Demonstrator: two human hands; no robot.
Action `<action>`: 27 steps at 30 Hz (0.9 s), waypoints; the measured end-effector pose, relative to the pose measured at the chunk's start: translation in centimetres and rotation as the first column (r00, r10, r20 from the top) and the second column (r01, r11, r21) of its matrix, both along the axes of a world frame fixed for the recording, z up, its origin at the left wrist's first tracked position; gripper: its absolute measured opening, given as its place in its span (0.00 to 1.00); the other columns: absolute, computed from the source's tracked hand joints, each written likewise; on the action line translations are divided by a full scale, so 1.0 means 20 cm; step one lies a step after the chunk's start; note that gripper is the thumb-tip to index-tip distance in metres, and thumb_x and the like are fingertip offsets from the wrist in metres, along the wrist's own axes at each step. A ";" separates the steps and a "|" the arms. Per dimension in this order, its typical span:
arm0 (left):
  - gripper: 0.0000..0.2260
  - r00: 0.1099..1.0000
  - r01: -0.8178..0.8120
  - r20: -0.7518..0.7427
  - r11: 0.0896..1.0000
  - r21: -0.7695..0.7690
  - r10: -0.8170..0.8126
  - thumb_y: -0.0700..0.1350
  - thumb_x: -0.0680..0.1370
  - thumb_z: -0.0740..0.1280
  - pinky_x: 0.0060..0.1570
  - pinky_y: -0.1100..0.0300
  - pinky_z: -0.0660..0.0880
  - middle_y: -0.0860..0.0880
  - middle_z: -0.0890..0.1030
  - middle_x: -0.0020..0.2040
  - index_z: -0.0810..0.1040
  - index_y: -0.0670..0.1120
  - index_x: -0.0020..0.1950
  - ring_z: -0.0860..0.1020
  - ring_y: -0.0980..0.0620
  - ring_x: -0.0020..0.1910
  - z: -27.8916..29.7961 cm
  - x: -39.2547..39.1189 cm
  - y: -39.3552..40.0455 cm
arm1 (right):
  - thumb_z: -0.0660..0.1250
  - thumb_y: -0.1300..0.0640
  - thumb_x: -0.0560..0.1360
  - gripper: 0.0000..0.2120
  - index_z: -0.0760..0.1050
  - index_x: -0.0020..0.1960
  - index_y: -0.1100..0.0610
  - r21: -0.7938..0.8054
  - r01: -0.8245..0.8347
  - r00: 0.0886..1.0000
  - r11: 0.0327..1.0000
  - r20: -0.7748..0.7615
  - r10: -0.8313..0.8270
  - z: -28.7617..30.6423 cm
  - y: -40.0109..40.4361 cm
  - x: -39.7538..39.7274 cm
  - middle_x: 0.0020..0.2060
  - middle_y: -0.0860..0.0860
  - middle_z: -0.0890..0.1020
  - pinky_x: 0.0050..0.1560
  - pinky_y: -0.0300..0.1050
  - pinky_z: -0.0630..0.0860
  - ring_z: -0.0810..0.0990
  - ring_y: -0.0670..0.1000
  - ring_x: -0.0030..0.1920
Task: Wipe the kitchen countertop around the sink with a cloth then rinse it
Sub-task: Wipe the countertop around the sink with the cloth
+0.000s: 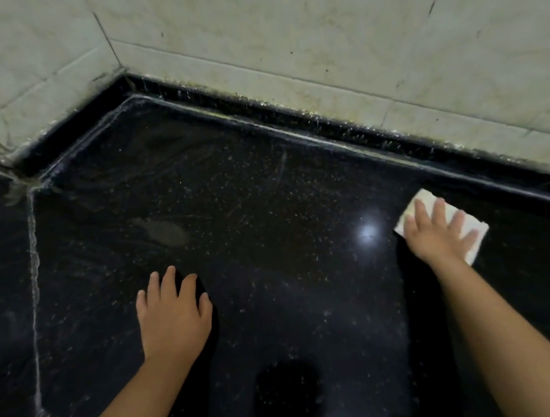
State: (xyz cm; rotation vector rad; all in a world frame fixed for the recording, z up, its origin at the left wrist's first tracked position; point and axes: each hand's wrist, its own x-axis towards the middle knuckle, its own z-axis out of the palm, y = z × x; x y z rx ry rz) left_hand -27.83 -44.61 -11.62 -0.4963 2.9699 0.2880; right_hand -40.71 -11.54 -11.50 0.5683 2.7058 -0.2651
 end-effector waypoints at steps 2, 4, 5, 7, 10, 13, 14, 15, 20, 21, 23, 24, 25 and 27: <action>0.14 0.999 0.034 -0.035 0.999 0.001 -0.034 0.40 0.69 0.71 0.54 0.32 0.67 0.30 0.75 0.59 0.79 0.36 0.53 0.71 0.28 0.60 0.01 0.00 0.07 | 0.42 0.46 0.81 0.24 0.43 0.76 0.45 -0.014 -0.057 0.998 0.998 0.013 0.057 0.03 -0.18 -0.17 0.76 0.48 0.40 0.71 0.63 0.37 0.38 0.59 0.75; 0.15 0.993 0.077 -0.093 0.997 -0.004 -0.077 0.43 0.70 0.68 0.53 0.34 0.69 0.31 0.75 0.59 0.79 0.37 0.54 0.72 0.30 0.60 -0.03 -0.14 0.18 | 0.41 0.46 0.81 0.24 0.42 0.76 0.45 -0.031 -0.205 0.979 0.978 -0.019 0.205 0.00 -0.34 -0.41 0.76 0.48 0.39 0.70 0.63 0.36 0.36 0.59 0.75; 0.16 0.987 0.091 -0.130 0.996 0.001 -0.090 0.44 0.71 0.66 0.54 0.35 0.69 0.32 0.75 0.60 0.79 0.37 0.55 0.72 0.31 0.61 -0.07 -0.26 0.24 | 0.41 0.46 0.81 0.24 0.42 0.76 0.45 -0.036 -0.305 0.952 0.952 -0.038 0.304 -0.03 -0.43 -0.54 0.76 0.48 0.39 0.70 0.63 0.35 0.36 0.59 0.75; 0.18 0.979 0.118 -0.168 0.993 0.022 -0.112 0.46 0.74 0.60 0.57 0.37 0.68 0.34 0.74 0.62 0.77 0.38 0.58 0.71 0.34 0.63 -0.05 -0.33 0.27 | 0.42 0.46 0.81 0.24 0.43 0.75 0.44 -0.022 -0.510 0.859 0.860 -0.062 0.508 -0.02 -0.63 -0.53 0.76 0.48 0.40 0.70 0.63 0.35 0.37 0.59 0.75; 0.20 0.983 0.071 -0.178 0.990 0.123 -0.048 0.47 0.78 0.55 0.68 0.44 0.58 0.38 0.64 0.71 0.69 0.39 0.67 0.59 0.40 0.72 -0.05 -0.36 0.24 | 0.43 0.46 0.81 0.23 0.45 0.75 0.42 -0.021 -0.716 0.695 0.697 -0.110 0.711 0.00 -0.81 -0.33 0.76 0.46 0.43 0.71 0.60 0.35 0.39 0.58 0.75; 0.20 0.979 0.094 -0.192 0.985 0.145 -0.065 0.45 0.80 0.56 0.71 0.49 0.50 0.41 0.56 0.75 0.62 0.42 0.72 0.51 0.45 0.74 -0.06 -0.35 0.16 | 0.42 0.45 0.79 0.23 0.58 0.73 0.44 0.001 -0.815 0.572 0.579 -0.161 0.805 -0.03 -0.67 -0.03 0.75 0.47 0.59 0.71 0.56 0.45 0.56 0.56 0.75; 0.21 0.981 0.117 -0.170 0.983 0.143 -0.092 0.46 0.81 0.54 0.71 0.52 0.47 0.43 0.55 0.75 0.60 0.43 0.73 0.49 0.48 0.74 -0.07 -0.34 0.13 | 0.41 0.45 0.79 0.23 0.64 0.70 0.44 0.048 -0.814 0.563 0.578 -0.175 0.808 -0.05 -0.56 0.05 0.70 0.48 0.69 0.68 0.54 0.52 0.67 0.57 0.70; 0.22 0.982 0.143 -0.143 0.981 0.131 -0.124 0.51 0.81 0.51 0.71 0.54 0.45 0.44 0.54 0.75 0.59 0.44 0.73 0.46 0.51 0.73 -0.06 -0.32 0.11 | 0.39 0.45 0.80 0.23 0.66 0.66 0.43 0.078 -0.786 0.601 0.613 -0.134 0.788 -0.07 -0.42 0.12 0.64 0.47 0.76 0.64 0.53 0.57 0.74 0.56 0.64; 0.35 0.975 0.178 -0.149 0.980 0.091 -0.163 0.58 0.72 0.37 0.70 0.53 0.47 0.44 0.59 0.74 0.61 0.43 0.72 0.50 0.52 0.72 -0.10 -0.31 0.09 | 0.36 0.39 0.77 0.26 0.50 0.74 0.42 0.125 -0.553 0.832 0.824 0.043 0.552 0.03 0.08 0.02 0.75 0.45 0.54 0.70 0.61 0.57 0.58 0.56 0.74; 0.34 0.975 0.176 -0.153 0.981 0.082 -0.163 0.57 0.72 0.37 0.70 0.52 0.48 0.44 0.60 0.73 0.62 0.43 0.72 0.52 0.51 0.72 -0.10 -0.31 0.10 | 0.40 0.40 0.79 0.24 0.45 0.74 0.41 0.086 -0.446 0.895 0.891 0.017 0.447 0.03 0.12 -0.07 0.75 0.44 0.45 0.73 0.58 0.48 0.48 0.54 0.76; 0.33 0.977 0.177 -0.132 0.982 0.059 -0.169 0.56 0.73 0.38 0.70 0.53 0.48 0.44 0.60 0.73 0.62 0.43 0.72 0.54 0.50 0.73 -0.11 -0.31 0.10 | 0.44 0.46 0.81 0.24 0.44 0.75 0.43 0.039 -0.256 0.966 0.966 -0.032 0.257 0.04 0.08 -0.24 0.76 0.45 0.41 0.73 0.57 0.40 0.40 0.54 0.76; 0.32 0.977 0.177 -0.125 0.983 0.046 -0.171 0.56 0.74 0.39 0.70 0.53 0.49 0.44 0.61 0.73 0.63 0.43 0.71 0.55 0.48 0.73 -0.11 -0.31 0.10 | 0.44 0.46 0.81 0.24 0.44 0.75 0.44 0.036 -0.206 0.977 0.978 -0.050 0.207 0.04 0.02 -0.32 0.76 0.46 0.41 0.72 0.58 0.39 0.40 0.55 0.76; 0.31 0.978 0.175 -0.123 0.984 0.035 -0.170 0.55 0.74 0.40 0.69 0.52 0.50 0.43 0.63 0.72 0.65 0.42 0.70 0.58 0.47 0.72 -0.11 -0.30 0.10 | 0.44 0.46 0.81 0.24 0.44 0.76 0.45 0.032 -0.164 0.984 0.986 -0.062 0.165 0.03 -0.05 -0.40 0.76 0.47 0.41 0.72 0.59 0.38 0.39 0.57 0.75; 0.28 0.979 0.169 -0.121 0.986 0.018 -0.165 0.53 0.76 0.44 0.67 0.50 0.54 0.41 0.67 0.70 0.68 0.41 0.68 0.62 0.45 0.70 -0.11 -0.30 0.10 | 0.42 0.47 0.81 0.24 0.43 0.76 0.47 0.024 -0.112 0.991 0.993 -0.066 0.113 0.02 -0.22 -0.52 0.76 0.49 0.40 0.71 0.61 0.37 0.38 0.59 0.75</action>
